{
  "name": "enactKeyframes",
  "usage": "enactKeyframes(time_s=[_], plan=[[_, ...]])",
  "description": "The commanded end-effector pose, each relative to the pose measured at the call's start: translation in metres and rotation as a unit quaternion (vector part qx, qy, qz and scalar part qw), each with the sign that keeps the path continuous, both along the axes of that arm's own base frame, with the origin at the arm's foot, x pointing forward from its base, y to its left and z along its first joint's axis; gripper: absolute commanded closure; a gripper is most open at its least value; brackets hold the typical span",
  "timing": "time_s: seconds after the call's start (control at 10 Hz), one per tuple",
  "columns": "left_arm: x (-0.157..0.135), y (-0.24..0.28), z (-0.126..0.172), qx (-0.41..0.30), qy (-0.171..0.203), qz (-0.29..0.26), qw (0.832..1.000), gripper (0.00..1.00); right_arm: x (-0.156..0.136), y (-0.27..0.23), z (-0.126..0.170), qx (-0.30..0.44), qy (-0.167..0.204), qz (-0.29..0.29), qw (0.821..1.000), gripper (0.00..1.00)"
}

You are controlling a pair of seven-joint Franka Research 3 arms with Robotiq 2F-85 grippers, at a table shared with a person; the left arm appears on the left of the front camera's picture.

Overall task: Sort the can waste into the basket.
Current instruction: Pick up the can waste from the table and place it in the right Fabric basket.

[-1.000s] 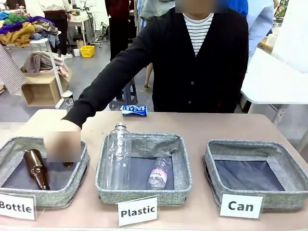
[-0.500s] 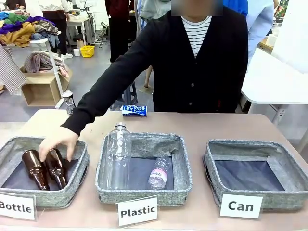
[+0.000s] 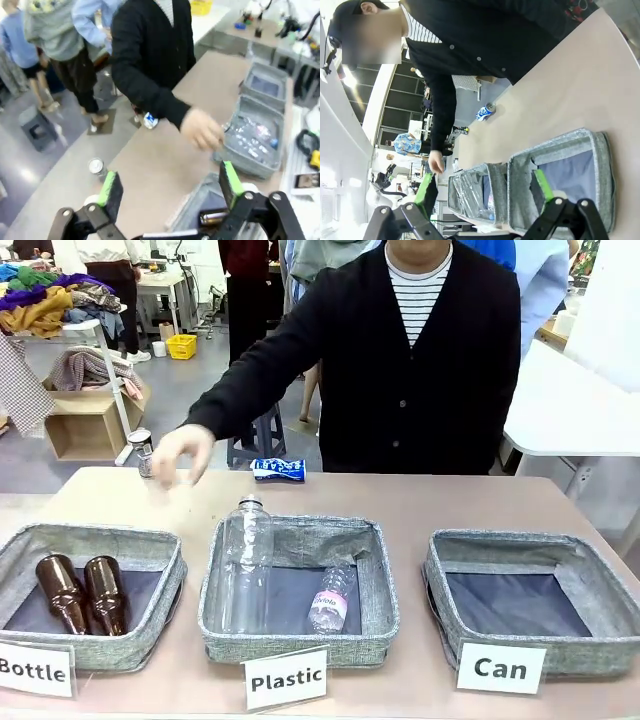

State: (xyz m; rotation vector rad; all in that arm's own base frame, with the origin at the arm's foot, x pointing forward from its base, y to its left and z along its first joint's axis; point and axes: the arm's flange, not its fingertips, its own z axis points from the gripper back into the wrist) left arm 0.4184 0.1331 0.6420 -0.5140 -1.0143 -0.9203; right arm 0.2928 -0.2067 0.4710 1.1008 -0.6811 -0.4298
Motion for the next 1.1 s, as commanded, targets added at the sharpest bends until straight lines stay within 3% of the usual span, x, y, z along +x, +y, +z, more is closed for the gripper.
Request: enactKeyframes(time_s=[0.0,0.1,0.2,0.3,0.4,0.5,0.7,1.0], plan=[[0.033,-0.035,0.021,0.1,0.064,-0.013,0.993,0.0,0.003,0.0,-0.001,-0.001,-0.019,0.002,1.0,0.0],[0.037,-0.038,0.027,0.119,0.075,0.011,0.99,0.0,0.003,0.0,-0.001,-0.001,-0.019,0.002,1.0,0.0],[0.044,-0.036,0.025,0.104,0.075,0.003,0.992,0.0,0.003,0.0,-0.001,-0.001,-0.019,0.002,1.0,0.0],[0.059,-0.057,0.02,0.139,0.102,0.007,0.985,0.0,0.003,0.0,-0.001,-0.001,-0.019,0.002,1.0,0.0],[0.076,-0.099,0.017,0.19,0.098,-0.006,0.977,0.0,0.003,0.0,-0.001,-0.001,-0.019,0.002,1.0,0.0],[0.098,-0.152,0.009,0.265,0.101,0.015,0.959,0.0,0.003,0.0,-0.001,-0.001,-0.019,0.002,1.0,0.0],[0.166,-0.257,-0.018,0.419,0.06,0.046,0.905,0.0,0.003,0.0,-0.001,-0.001,-0.019,0.002,1.0,0.0],[0.233,-0.359,-0.065,0.466,0.049,-0.101,0.878,0.0,0.003,0.0,-0.001,-0.001,-0.019,0.002,1.0,0.0]])
